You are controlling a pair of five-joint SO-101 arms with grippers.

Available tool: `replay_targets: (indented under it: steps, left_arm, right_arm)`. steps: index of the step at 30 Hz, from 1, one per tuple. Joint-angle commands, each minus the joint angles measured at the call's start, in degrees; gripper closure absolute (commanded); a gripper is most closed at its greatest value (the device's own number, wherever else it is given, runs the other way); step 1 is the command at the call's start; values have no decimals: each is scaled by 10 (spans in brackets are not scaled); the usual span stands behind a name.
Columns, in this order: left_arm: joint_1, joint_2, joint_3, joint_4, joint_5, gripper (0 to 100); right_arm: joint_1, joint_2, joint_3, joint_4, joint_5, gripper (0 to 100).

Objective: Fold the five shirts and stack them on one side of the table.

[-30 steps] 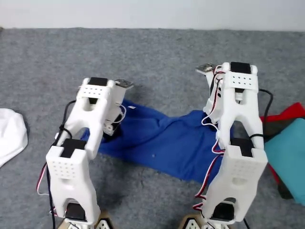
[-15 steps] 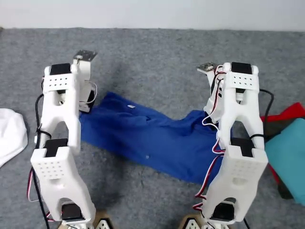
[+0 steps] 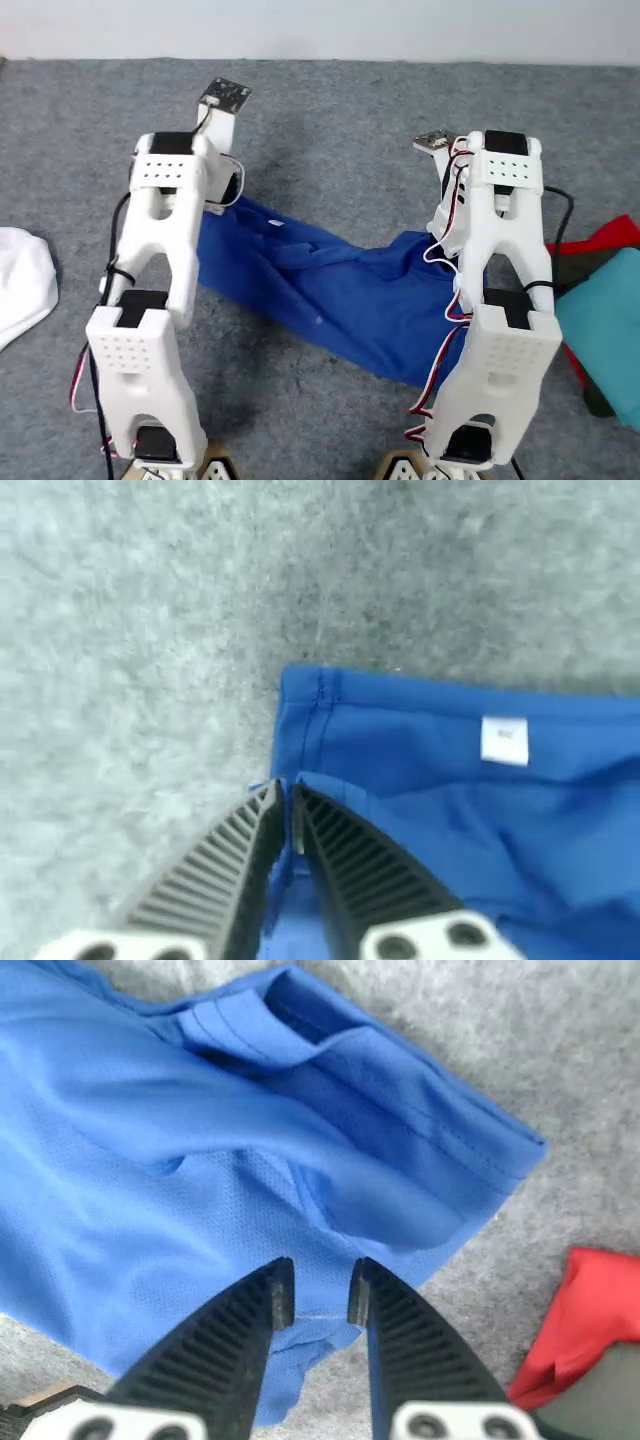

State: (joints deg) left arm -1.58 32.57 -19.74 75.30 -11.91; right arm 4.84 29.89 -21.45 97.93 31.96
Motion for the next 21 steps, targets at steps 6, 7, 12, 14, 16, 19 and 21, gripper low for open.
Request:
replay_targets:
  steps: [6, 7, 12, 14, 16, 19, 21]
  left_arm:
    - [-39, 27, -42, 28, 162, 803]
    - [-40, 29, -53, 47, 163, 803]
    - [-40, 28, -127, 129, 164, 801]
    - [-40, 28, -174, 158, 164, 799]
    - [-37, 28, -223, 182, 166, 798]
    - [-20, 30, -270, 220, 160, 796]
    - [4, 39, -257, 248, 123, 790]
  right_arm:
    - [3, -29, -2, -4, 4, 890]
    - [3, -29, -2, -5, 4, 890]
    - [2, -29, -1, -8, 4, 890]
    - [2, -29, -1, -8, 4, 890]
    - [2, -29, -1, -7, 4, 890]
    - [2, -29, -1, -5, 4, 890]
    - [2, -29, -1, -4, 4, 890]
